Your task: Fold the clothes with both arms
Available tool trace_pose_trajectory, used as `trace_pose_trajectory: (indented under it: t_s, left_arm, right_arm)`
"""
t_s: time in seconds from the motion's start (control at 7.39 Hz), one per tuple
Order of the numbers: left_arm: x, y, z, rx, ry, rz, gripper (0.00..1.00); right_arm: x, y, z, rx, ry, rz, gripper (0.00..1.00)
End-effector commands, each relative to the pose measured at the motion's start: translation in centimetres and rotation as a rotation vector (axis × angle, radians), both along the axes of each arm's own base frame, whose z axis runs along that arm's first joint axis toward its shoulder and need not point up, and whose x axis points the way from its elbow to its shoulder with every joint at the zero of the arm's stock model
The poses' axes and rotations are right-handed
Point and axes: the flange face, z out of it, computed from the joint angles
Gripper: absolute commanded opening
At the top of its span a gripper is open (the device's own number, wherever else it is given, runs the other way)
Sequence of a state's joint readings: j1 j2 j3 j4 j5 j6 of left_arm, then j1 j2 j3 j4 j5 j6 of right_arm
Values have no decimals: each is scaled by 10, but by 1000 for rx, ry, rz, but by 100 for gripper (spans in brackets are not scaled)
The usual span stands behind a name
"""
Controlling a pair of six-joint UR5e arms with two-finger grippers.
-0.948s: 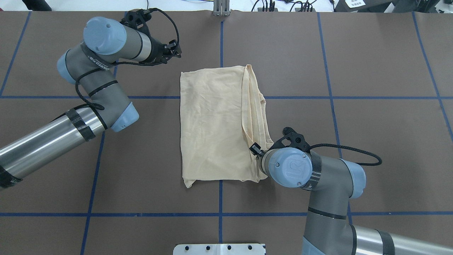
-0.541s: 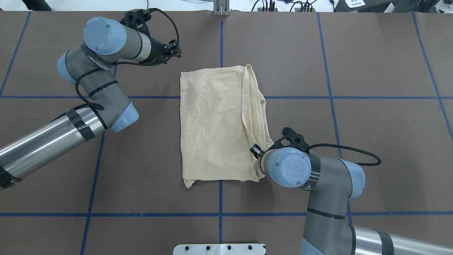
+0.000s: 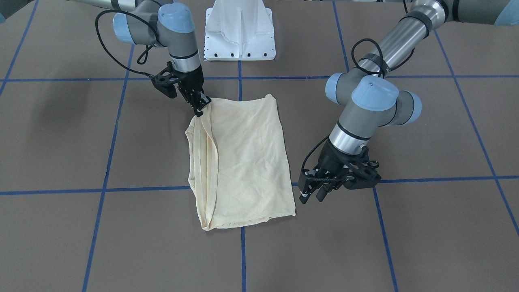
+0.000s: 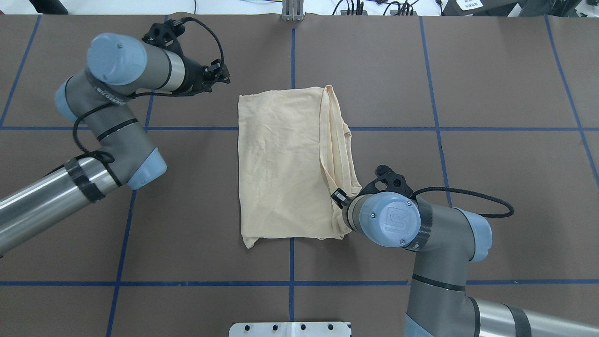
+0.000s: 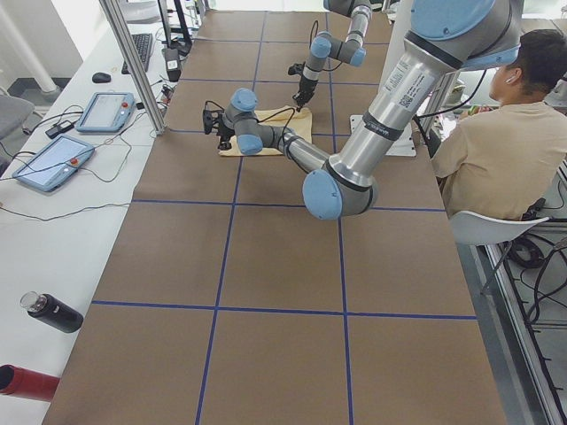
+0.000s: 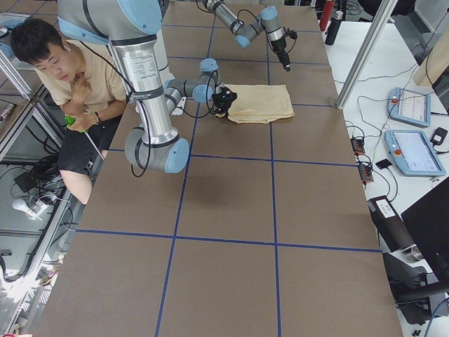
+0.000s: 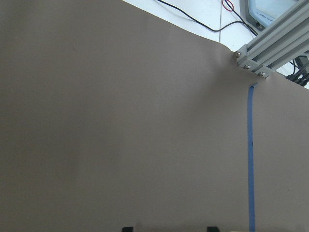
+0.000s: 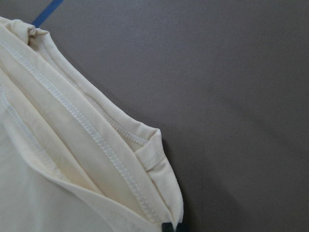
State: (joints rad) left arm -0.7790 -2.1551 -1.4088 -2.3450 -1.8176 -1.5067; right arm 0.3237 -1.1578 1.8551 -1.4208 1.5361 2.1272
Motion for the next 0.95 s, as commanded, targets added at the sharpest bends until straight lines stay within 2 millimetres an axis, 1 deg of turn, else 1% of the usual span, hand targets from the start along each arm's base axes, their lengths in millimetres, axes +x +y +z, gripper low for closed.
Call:
trace_pose_trajectory:
  t_s: [0.0, 0.14, 0.41, 0.54, 0.68, 0.81]
  left_arm:
    - [-2, 108, 7, -150, 149, -36, 60]
    - [27, 169, 4, -208, 192, -51, 59]
    - [69, 252, 13, -329, 166, -45, 55]
    - [86, 280, 11, -343, 170, -50, 53]
    - [92, 287, 12, -358, 163, -45, 51]
    - [97, 291, 7, -359, 168, -35, 51]
  right_arm:
    - [11, 2, 0, 0, -3, 3, 0]
    - [13, 3, 2, 0, -1, 2, 0]
    - [14, 4, 4, -2, 2, 3, 0]
    - [15, 5, 1, 0, -4, 2, 0]
    - [15, 4, 1, 1, -4, 2, 0]
    - [15, 4, 1, 0, -4, 1, 0]
